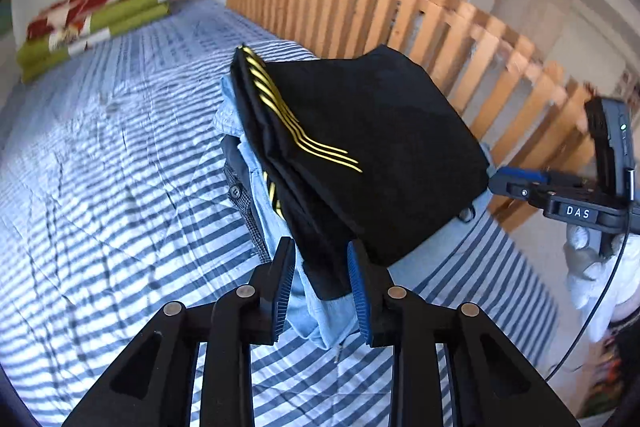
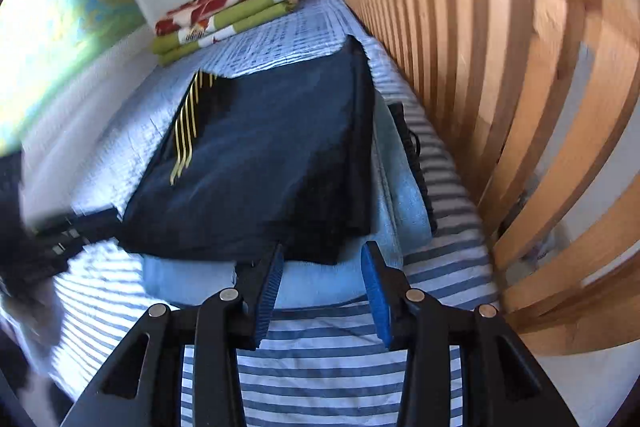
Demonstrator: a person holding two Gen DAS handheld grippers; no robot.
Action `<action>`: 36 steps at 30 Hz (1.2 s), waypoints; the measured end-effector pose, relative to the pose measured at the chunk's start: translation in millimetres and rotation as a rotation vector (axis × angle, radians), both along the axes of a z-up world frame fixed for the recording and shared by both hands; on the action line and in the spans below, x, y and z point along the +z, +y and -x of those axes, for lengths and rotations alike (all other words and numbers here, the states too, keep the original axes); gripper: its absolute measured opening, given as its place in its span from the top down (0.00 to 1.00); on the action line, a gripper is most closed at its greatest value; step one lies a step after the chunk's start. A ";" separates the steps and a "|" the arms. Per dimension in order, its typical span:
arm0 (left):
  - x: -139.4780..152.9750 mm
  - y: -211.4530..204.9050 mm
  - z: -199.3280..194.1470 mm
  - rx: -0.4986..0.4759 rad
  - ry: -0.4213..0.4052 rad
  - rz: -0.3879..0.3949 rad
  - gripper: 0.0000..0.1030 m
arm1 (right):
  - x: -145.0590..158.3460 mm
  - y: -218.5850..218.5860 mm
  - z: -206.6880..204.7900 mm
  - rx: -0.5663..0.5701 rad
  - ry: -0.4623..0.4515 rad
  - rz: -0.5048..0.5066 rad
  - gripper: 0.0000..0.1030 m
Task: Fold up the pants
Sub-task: 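Lower the garment onto the light-blue clothes stack and open both grippers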
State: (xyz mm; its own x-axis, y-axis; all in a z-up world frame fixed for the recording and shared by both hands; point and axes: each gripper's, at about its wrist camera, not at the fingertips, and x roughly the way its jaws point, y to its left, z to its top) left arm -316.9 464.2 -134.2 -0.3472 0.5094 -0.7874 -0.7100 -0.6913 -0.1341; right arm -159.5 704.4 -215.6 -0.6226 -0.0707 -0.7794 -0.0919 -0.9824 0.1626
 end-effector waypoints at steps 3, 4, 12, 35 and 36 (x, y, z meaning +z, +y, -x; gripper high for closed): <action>-9.4 16.3 -15.1 -0.034 0.105 0.103 0.71 | -8.0 -12.9 8.5 0.033 -0.025 0.004 0.64; -13.0 22.5 -20.9 -0.040 0.173 0.152 0.70 | -9.9 -15.1 13.0 0.028 -0.030 -0.017 0.64; -22.6 44.6 -19.6 -0.072 0.188 0.225 0.63 | 13.8 2.6 26.6 -0.074 0.028 -0.122 0.65; -26.6 -6.8 36.5 -0.013 -0.108 0.010 0.64 | 5.8 0.2 26.2 0.001 -0.053 -0.055 0.61; -20.2 -7.4 36.4 -0.018 -0.093 0.000 0.64 | 12.4 -0.7 23.7 0.005 -0.032 -0.060 0.61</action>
State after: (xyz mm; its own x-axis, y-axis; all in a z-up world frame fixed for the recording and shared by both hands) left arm -353.3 456.8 -154.4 -0.2633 0.5148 -0.8159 -0.7067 -0.6786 -0.2002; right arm -183.2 703.6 -203.2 -0.5971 -0.0265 -0.8017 -0.0915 -0.9907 0.1009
